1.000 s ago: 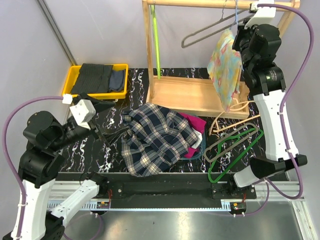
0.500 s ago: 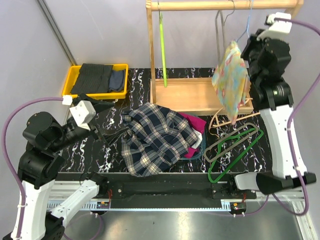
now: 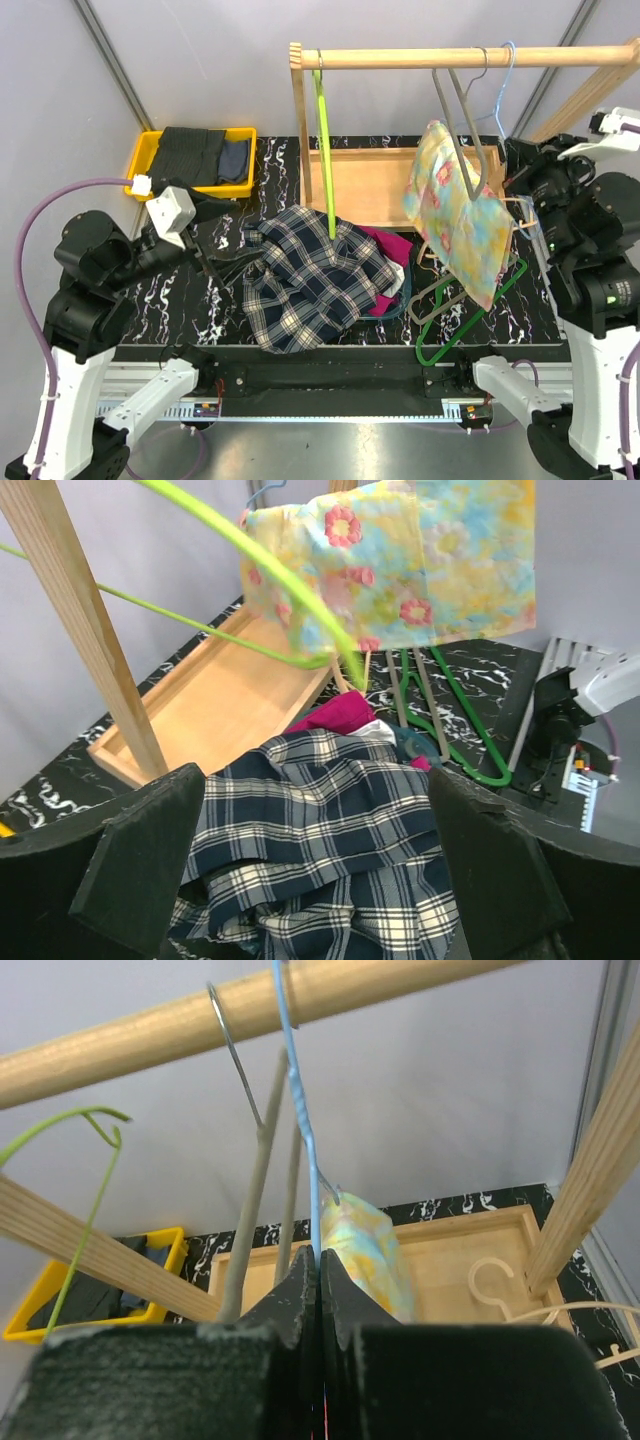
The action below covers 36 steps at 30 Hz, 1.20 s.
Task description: Remove the skirt from the hanger
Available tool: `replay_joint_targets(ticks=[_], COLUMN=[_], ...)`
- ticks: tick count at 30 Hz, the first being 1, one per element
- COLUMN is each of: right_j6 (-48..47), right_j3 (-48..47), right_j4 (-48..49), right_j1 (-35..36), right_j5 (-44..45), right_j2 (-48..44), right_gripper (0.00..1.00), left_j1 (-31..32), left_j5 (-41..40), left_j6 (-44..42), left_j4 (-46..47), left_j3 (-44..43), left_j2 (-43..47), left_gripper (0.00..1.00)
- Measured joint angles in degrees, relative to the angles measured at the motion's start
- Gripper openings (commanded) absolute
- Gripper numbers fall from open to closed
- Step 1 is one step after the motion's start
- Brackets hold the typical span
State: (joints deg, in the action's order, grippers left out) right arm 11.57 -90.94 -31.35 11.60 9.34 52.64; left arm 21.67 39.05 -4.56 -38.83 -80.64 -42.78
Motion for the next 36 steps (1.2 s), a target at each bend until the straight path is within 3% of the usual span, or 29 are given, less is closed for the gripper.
replay_joint_targets(ticks=[3, 9, 22, 29, 36], right_j6=[-0.3, -3.3, -17.3, -22.8, -23.8], right_j3=[-7.2, -16.4, -5.1, -6.4, -10.6], right_j4=[-5.1, -4.1, 16.1, 27.8, 32.0], right_j1=[0.1, 0.1, 0.1, 0.1, 0.0], right_j5=[0.0, 0.7, 5.9, 10.6, 12.2], right_j2=[3.3, 14.2, 18.1, 22.8, 26.0], right_gripper=[0.00, 0.00, 0.00, 0.00, 0.00], left_j1=[0.0, 0.0, 0.0, 0.0, 0.0], left_j5=[0.7, 0.7, -0.3, -1.4, -2.1], left_j6=[1.5, 2.7, 1.2, -0.4, -1.5], left_j4=[1.3, 2.1, 1.0, -0.5, -1.8], left_j3=[0.0, 0.0, -0.4, -1.4, -1.5], left_j2=[-1.4, -2.1, 0.9, 1.0, 1.2], left_gripper=[0.99, 0.99, 0.99, 0.99, 0.99])
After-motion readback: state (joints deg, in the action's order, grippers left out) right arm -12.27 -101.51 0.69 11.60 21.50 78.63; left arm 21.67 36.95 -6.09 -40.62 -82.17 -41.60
